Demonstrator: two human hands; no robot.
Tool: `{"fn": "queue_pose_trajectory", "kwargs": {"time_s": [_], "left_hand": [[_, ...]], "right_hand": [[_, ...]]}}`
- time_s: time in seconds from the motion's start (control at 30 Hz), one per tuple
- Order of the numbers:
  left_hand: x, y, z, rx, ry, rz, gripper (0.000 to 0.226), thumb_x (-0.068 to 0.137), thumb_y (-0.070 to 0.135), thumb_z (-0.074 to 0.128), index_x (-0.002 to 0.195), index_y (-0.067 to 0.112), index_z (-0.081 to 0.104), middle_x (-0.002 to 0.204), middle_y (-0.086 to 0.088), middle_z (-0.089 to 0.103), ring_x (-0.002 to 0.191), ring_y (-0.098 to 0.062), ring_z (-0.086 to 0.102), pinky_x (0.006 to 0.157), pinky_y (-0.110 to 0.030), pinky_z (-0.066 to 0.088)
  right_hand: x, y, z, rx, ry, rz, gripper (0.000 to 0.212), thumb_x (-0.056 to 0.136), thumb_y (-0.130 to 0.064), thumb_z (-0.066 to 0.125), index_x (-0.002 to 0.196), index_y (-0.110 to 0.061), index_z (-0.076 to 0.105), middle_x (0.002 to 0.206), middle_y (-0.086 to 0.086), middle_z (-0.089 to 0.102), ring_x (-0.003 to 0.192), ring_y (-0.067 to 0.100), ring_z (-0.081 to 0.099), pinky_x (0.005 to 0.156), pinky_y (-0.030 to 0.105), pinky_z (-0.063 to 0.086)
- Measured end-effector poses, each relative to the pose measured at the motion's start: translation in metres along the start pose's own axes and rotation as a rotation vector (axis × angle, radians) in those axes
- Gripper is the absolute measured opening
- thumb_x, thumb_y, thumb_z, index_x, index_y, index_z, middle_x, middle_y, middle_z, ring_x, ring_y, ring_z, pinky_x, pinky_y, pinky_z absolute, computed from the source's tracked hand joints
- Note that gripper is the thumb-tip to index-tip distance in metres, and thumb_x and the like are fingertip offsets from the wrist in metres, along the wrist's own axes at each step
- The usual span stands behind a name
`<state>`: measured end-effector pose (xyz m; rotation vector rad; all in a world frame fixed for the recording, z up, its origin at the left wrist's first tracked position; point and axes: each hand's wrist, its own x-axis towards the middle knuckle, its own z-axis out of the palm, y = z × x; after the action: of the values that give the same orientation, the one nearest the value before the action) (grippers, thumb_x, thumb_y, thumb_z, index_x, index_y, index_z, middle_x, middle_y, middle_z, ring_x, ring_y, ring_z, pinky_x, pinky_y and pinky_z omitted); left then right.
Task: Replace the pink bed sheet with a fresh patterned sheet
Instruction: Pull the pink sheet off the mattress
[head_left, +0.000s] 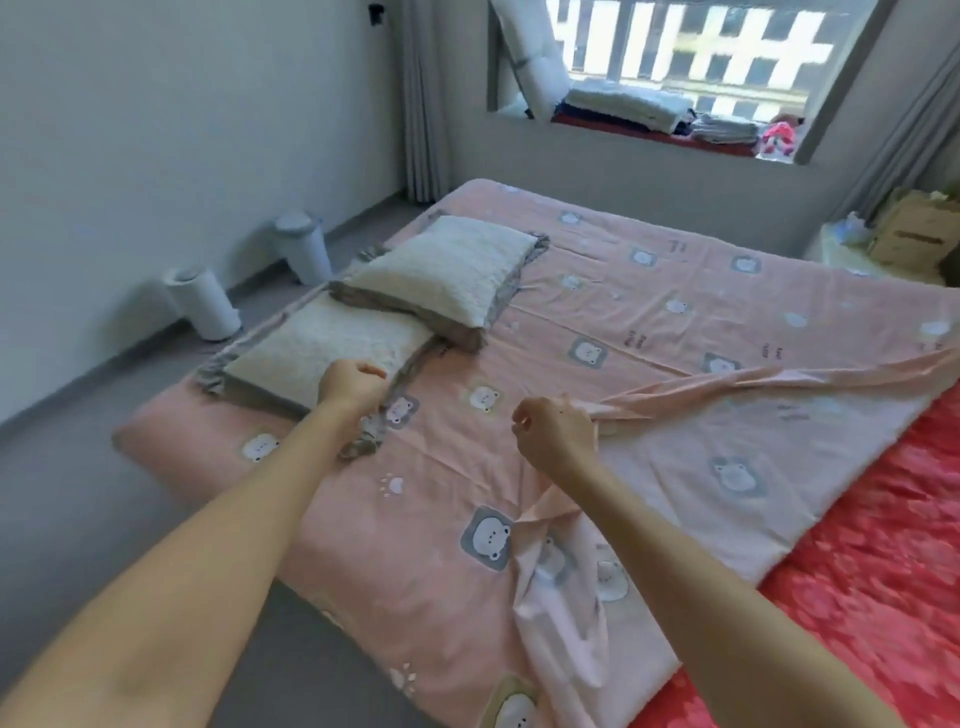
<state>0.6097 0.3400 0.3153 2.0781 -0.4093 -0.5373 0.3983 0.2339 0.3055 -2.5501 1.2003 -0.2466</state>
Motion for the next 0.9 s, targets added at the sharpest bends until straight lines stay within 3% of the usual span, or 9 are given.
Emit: {"fn": "queue_pose_trajectory", "kwargs": {"time_s": [0.13, 0.2, 0.37, 0.43, 0.5, 0.67, 0.73, 0.8, 0.9], "left_hand": [[0.036, -0.076, -0.112, -0.027, 0.113, -0.109, 0.016, 0.081, -0.004, 0.056, 0.083, 0.01, 0.065, 0.075, -0.012, 0.064, 0.069, -0.025, 0.06, 0.075, -0.037, 0.054], [0.059, -0.12, -0.174, -0.04, 0.149, -0.156, 0.016, 0.081, -0.001, 0.058, 0.082, 0.013, 0.064, 0.071, -0.007, 0.062, 0.069, -0.023, 0.058, 0.077, -0.035, 0.054], [0.102, -0.22, -0.292, -0.079, 0.259, -0.296, 0.014, 0.084, -0.002, 0.055, 0.078, 0.007, 0.065, 0.068, -0.011, 0.06, 0.062, -0.022, 0.053, 0.067, -0.031, 0.049], [0.115, -0.251, -0.322, -0.086, 0.306, -0.348, 0.023, 0.085, -0.001, 0.052, 0.067, 0.011, 0.06, 0.072, -0.014, 0.06, 0.058, -0.021, 0.05, 0.065, -0.029, 0.046], [0.135, -0.281, -0.35, -0.087, 0.347, -0.4, 0.027, 0.086, 0.001, 0.052, 0.063, 0.013, 0.057, 0.073, -0.016, 0.06, 0.059, -0.023, 0.05, 0.07, -0.032, 0.047], [0.207, -0.328, -0.382, -0.079, 0.388, -0.48, 0.025, 0.083, 0.004, 0.054, 0.061, 0.015, 0.06, 0.07, -0.012, 0.063, 0.065, -0.025, 0.055, 0.078, -0.039, 0.054], [0.242, -0.343, -0.388, -0.064, 0.373, -0.499, 0.023, 0.081, 0.006, 0.055, 0.061, 0.015, 0.061, 0.071, -0.011, 0.064, 0.07, -0.025, 0.057, 0.079, -0.04, 0.054], [0.287, -0.362, -0.397, -0.074, 0.38, -0.529, 0.023, 0.082, 0.009, 0.057, 0.06, 0.014, 0.06, 0.071, -0.011, 0.063, 0.072, -0.024, 0.057, 0.079, -0.04, 0.054], [0.349, -0.39, -0.408, -0.134, 0.409, -0.615, 0.03, 0.086, 0.01, 0.057, 0.056, 0.014, 0.056, 0.067, -0.013, 0.058, 0.068, -0.023, 0.053, 0.073, -0.034, 0.049]], "right_hand": [[0.021, -0.115, 0.06, 0.064, -0.132, -0.081, 0.014, 0.089, -0.021, 0.053, 0.087, -0.018, 0.067, 0.092, 0.004, 0.065, 0.09, 0.027, 0.059, 0.071, 0.029, 0.041], [0.032, -0.18, 0.096, 0.069, -0.188, -0.112, 0.015, 0.088, -0.02, 0.05, 0.079, -0.017, 0.061, 0.089, 0.007, 0.064, 0.088, 0.029, 0.058, 0.067, 0.029, 0.036], [0.046, -0.303, 0.169, 0.065, -0.286, -0.167, 0.023, 0.092, -0.031, 0.051, 0.092, -0.015, 0.067, 0.097, 0.006, 0.067, 0.092, 0.029, 0.062, 0.069, 0.028, 0.041], [0.051, -0.338, 0.193, 0.077, -0.337, -0.167, 0.026, 0.091, -0.029, 0.05, 0.072, -0.016, 0.061, 0.085, 0.006, 0.063, 0.081, 0.03, 0.058, 0.066, 0.028, 0.039], [0.063, -0.377, 0.223, 0.085, -0.365, -0.165, 0.035, 0.09, -0.027, 0.048, 0.057, -0.017, 0.041, 0.076, 0.003, 0.054, 0.072, 0.027, 0.048, 0.061, 0.027, 0.033], [0.114, -0.446, 0.279, 0.089, -0.411, -0.181, 0.039, 0.09, -0.034, 0.047, 0.056, -0.021, 0.035, 0.074, -0.001, 0.05, 0.068, 0.021, 0.045, 0.061, 0.027, 0.03], [0.141, -0.468, 0.303, 0.109, -0.435, -0.19, 0.028, 0.087, -0.041, 0.048, 0.063, -0.026, 0.049, 0.082, -0.002, 0.058, 0.073, 0.02, 0.049, 0.064, 0.027, 0.038], [0.174, -0.493, 0.339, 0.119, -0.469, -0.178, 0.026, 0.088, -0.043, 0.051, 0.088, -0.023, 0.067, 0.093, 0.0, 0.066, 0.087, 0.022, 0.058, 0.073, 0.03, 0.048], [0.22, -0.526, 0.385, 0.073, -0.55, -0.191, 0.035, 0.093, -0.043, 0.049, 0.11, -0.017, 0.066, 0.106, 0.0, 0.067, 0.098, 0.023, 0.061, 0.076, 0.028, 0.045]]}}
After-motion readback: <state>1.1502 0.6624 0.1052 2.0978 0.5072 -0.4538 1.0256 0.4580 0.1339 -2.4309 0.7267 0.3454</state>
